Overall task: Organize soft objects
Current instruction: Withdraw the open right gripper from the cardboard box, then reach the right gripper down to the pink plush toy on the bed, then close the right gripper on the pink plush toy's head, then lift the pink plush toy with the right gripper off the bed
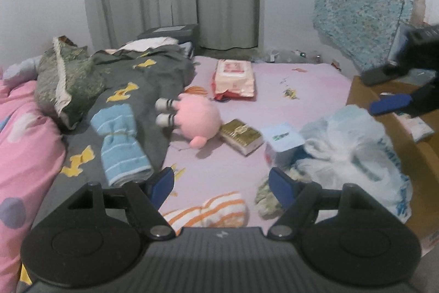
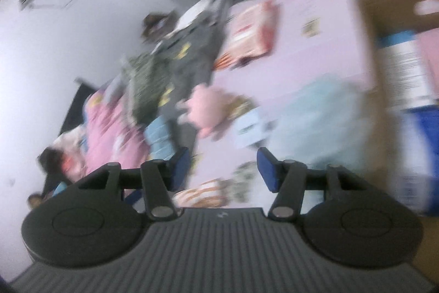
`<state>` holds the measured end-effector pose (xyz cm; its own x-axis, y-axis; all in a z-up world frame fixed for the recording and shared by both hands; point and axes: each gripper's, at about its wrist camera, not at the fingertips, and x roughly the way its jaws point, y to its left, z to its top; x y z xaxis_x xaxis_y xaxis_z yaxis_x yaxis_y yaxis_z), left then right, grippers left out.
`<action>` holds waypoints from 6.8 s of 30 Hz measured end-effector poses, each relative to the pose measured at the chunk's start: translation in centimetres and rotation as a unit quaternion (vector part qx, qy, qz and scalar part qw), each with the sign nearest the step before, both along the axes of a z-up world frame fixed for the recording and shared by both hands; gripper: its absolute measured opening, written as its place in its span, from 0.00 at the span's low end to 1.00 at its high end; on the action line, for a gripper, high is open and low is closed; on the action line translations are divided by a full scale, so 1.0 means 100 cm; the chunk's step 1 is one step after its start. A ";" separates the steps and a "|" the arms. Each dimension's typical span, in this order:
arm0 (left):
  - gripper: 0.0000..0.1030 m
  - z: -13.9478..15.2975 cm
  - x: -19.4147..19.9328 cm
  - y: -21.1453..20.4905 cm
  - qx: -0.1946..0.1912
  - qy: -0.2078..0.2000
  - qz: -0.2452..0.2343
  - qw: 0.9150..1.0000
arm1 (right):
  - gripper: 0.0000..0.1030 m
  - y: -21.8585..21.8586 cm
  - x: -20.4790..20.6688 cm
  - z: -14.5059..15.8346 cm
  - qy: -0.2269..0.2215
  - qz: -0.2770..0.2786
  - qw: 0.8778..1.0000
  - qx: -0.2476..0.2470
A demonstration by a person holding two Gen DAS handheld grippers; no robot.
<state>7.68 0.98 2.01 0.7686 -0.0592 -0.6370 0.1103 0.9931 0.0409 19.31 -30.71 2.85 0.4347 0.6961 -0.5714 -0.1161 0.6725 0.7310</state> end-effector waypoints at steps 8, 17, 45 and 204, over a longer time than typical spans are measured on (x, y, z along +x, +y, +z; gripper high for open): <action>0.75 -0.004 0.010 0.016 0.003 -0.011 0.017 1.000 | 0.55 0.082 0.042 -0.023 0.051 0.060 0.997 0.026; 0.75 0.000 0.059 0.019 -0.008 -0.036 0.023 0.999 | 0.70 0.133 0.091 -0.026 0.068 0.073 0.995 0.029; 0.75 -0.026 0.146 0.026 -0.054 0.016 0.058 0.997 | 0.77 0.186 0.185 -0.056 0.094 0.108 0.989 -0.025; 0.70 -0.028 0.084 -0.015 0.013 0.068 -0.069 0.995 | 0.46 0.079 0.099 -0.098 0.157 -0.001 0.986 0.051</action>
<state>16.07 -0.55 -0.78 0.6611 -0.1414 -0.7369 0.2526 0.9667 0.0411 29.22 -22.76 -7.00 0.2479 0.7563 -0.6054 0.1280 0.5939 0.7943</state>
